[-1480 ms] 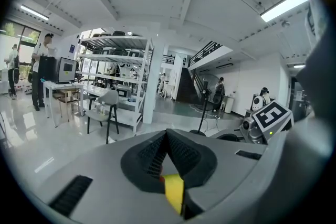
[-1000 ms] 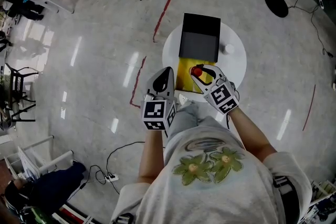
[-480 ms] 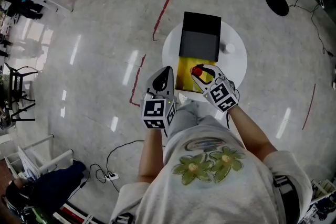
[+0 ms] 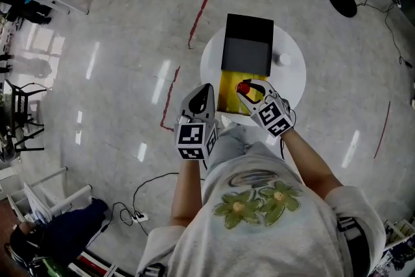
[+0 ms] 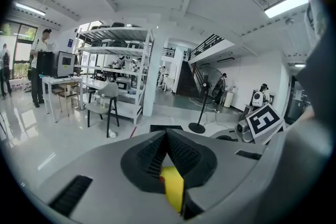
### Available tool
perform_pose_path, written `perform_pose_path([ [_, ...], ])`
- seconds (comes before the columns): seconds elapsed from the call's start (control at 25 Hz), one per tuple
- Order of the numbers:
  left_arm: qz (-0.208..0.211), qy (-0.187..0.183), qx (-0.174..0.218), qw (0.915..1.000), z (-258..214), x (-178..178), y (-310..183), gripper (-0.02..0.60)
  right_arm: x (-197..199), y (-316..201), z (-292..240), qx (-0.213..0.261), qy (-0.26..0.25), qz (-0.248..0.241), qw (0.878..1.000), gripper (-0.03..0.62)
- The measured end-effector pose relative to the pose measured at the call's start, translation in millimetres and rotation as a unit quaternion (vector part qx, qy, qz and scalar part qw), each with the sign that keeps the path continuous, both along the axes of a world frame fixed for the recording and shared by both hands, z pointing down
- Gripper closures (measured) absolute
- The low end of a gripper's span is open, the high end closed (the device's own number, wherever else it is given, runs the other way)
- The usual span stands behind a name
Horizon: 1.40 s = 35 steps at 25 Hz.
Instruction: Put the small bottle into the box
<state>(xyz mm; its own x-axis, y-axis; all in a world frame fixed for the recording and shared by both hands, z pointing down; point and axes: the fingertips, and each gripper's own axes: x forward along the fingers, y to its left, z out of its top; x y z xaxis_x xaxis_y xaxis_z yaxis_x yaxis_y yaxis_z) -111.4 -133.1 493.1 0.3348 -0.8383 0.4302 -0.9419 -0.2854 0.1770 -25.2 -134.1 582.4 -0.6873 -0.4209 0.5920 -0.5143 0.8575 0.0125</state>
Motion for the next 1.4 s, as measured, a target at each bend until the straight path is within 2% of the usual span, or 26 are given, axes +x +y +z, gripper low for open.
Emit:
perform_pose_path([
  [1.4,0.012,-0.004,-0.030,0.9995,28,-9,-14,0.581,-4,-1,74,-0.046,0.052,-0.013,0.998,0.441],
])
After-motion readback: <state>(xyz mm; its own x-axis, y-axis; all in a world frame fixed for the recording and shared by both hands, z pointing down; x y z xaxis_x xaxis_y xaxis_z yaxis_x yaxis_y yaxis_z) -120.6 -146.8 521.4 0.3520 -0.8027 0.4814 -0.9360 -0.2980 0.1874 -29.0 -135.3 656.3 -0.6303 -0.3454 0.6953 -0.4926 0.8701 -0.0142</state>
